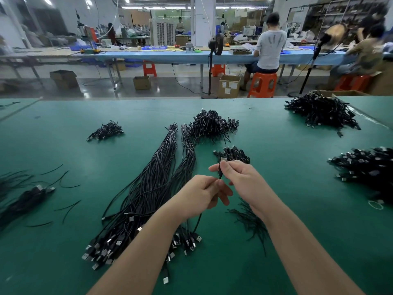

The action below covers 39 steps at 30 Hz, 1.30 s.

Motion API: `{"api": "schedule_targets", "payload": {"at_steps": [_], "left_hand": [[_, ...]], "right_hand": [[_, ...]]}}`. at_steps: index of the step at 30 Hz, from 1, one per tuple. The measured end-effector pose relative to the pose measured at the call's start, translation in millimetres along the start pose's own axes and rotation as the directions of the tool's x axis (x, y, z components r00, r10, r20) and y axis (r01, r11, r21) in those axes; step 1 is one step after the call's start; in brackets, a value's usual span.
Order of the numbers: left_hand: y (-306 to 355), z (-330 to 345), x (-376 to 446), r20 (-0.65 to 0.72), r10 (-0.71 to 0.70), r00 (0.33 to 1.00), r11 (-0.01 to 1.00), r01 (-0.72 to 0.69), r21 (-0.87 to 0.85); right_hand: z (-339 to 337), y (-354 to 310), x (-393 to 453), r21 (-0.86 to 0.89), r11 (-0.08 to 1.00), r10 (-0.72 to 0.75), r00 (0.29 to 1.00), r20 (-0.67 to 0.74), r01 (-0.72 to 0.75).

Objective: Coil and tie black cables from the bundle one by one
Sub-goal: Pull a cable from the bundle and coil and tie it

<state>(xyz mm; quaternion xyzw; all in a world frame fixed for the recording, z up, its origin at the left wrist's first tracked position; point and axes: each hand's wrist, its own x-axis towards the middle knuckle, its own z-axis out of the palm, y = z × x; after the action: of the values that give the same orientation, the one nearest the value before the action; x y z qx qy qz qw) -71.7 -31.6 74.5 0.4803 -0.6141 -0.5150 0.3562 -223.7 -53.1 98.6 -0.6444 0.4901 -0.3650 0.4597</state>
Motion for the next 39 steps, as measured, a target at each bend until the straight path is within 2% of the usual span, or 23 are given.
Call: {"api": "schedule_targets", "payload": {"at_steps": [5,9,11,13,15,17,20,22,24,26,29,32,34,37,39], "left_hand": [[-5.6,-2.5,2.0,-0.027,-0.029,0.999,0.999,0.03,0.031],[-4.6,-9.4,0.2,-0.192,0.064,0.979,0.998,-0.064,0.003],[-0.1,-13.1,-3.5,-0.289,0.172,0.942,0.982,-0.188,-0.026],[7.0,-12.5,-7.4,-0.352,0.274,0.895,0.951,-0.308,-0.042],[15.0,-6.6,-10.6,-0.368,0.32,0.873,0.926,-0.37,-0.073],[20.3,2.6,-14.3,-0.35,0.313,0.883,0.916,-0.378,-0.136],[21.8,13.9,-20.9,-0.266,0.196,0.944,0.893,-0.284,-0.348],[17.5,17.2,-24.8,-0.19,0.143,0.971,0.845,-0.219,-0.488],[9.9,18.7,-27.6,-0.128,0.107,0.986,0.794,-0.162,-0.586],[0.0,20.0,-30.4,-0.094,0.05,0.994,0.775,-0.098,-0.624],[-20.0,24.6,-30.4,-0.15,-0.06,0.987,0.814,-0.039,-0.579],[-37.8,26.7,-25.4,-0.291,-0.133,0.947,0.847,-0.044,-0.53],[-44.3,23.0,-19.5,-0.345,-0.176,0.922,0.791,-0.076,-0.606],[-47.5,14.9,-8.0,-0.368,-0.31,0.876,0.659,-0.081,-0.748],[-49.7,10.8,-2.6,-0.37,-0.371,0.852,0.615,-0.074,-0.785]], "right_hand": [[2.7,5.3,1.8,0.004,1.0,0.022,1.0,-0.009,-0.022],[0.3,9.2,6.7,0.15,0.976,0.161,0.987,-0.019,-0.156],[1.9,14.6,3.8,0.157,0.946,0.269,0.958,0.1,-0.283],[11.5,19.3,-2.0,0.185,0.897,0.337,0.891,0.304,-0.402],[25.8,19.6,-4.8,0.272,0.834,0.321,0.823,0.468,-0.48],[36.5,20.0,-2.4,0.348,0.806,0.282,0.827,0.486,-0.48],[37.0,22.0,5.1,0.52,0.748,0.188,0.883,0.431,-0.413],[29.8,18.9,10.4,0.605,0.662,0.163,0.873,0.459,-0.442],[24.6,12.6,18.6,0.579,0.674,0.22,0.873,0.434,-0.458],[20.4,6.2,28.7,0.582,0.722,0.24,0.924,0.298,-0.375],[13.0,-5.7,35.6,0.568,0.81,0.074,0.986,0.148,-0.146],[10.1,-15.2,33.7,0.428,0.902,0.006,0.993,0.121,-0.057],[14.4,-19.6,29.3,0.397,0.917,-0.002,0.993,0.116,-0.045],[24.6,-21.7,18.0,0.45,0.893,-0.031,0.994,0.108,-0.021],[31.5,-21.4,9.6,0.468,0.884,-0.07,0.989,0.13,0.001]]}}
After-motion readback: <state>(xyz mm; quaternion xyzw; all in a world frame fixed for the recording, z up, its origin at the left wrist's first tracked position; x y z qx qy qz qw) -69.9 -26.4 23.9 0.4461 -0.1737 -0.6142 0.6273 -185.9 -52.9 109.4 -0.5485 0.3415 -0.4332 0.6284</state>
